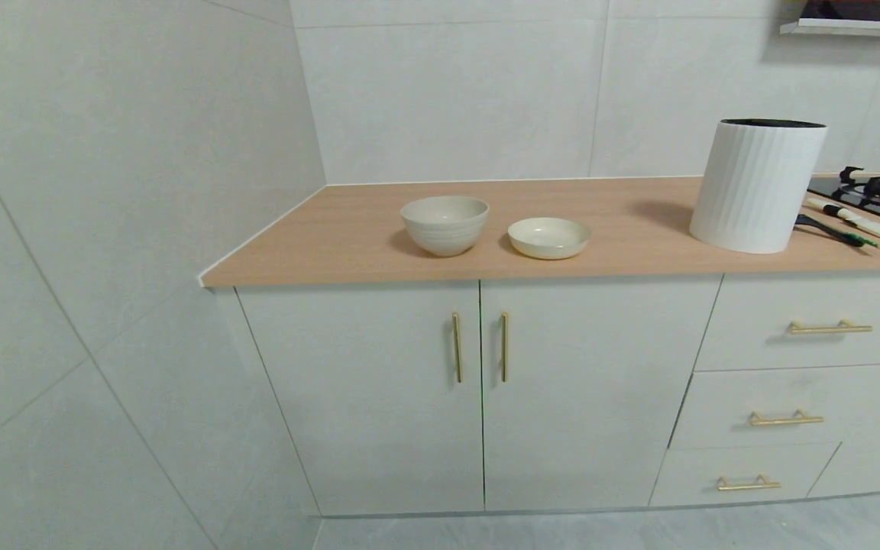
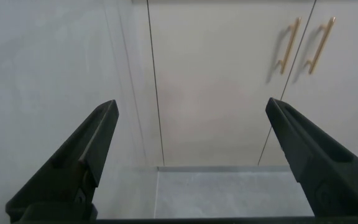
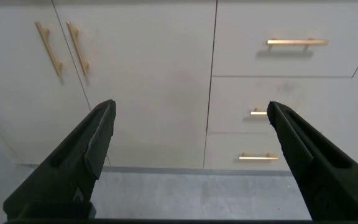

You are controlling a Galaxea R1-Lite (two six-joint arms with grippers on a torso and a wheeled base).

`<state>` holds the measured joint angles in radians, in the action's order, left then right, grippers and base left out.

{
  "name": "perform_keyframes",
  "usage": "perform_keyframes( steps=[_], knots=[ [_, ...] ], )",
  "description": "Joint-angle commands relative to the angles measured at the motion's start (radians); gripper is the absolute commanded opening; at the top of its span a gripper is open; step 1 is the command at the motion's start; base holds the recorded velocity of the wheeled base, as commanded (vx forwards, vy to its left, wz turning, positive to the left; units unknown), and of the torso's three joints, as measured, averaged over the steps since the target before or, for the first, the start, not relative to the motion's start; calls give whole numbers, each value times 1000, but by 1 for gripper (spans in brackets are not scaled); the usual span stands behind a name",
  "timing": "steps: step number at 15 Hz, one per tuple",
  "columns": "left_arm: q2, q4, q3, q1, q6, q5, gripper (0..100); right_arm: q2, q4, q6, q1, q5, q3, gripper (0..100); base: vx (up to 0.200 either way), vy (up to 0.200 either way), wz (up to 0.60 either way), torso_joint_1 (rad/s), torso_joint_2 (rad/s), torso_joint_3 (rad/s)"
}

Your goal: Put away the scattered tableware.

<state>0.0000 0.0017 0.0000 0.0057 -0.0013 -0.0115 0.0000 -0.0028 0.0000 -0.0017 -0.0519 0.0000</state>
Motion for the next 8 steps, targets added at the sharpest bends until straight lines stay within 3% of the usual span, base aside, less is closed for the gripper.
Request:
perform_keyframes(
  steps=[1, 8],
  knots=[
    [0, 0, 0, 0, 0, -1, 100, 2, 0, 0, 0, 0, 0, 100, 0, 0, 0, -159, 466, 295],
    [0, 0, 0, 0, 0, -1, 100, 0, 0, 0, 0, 0, 0, 100, 0, 0, 0, -122, 450, 320]
  ],
)
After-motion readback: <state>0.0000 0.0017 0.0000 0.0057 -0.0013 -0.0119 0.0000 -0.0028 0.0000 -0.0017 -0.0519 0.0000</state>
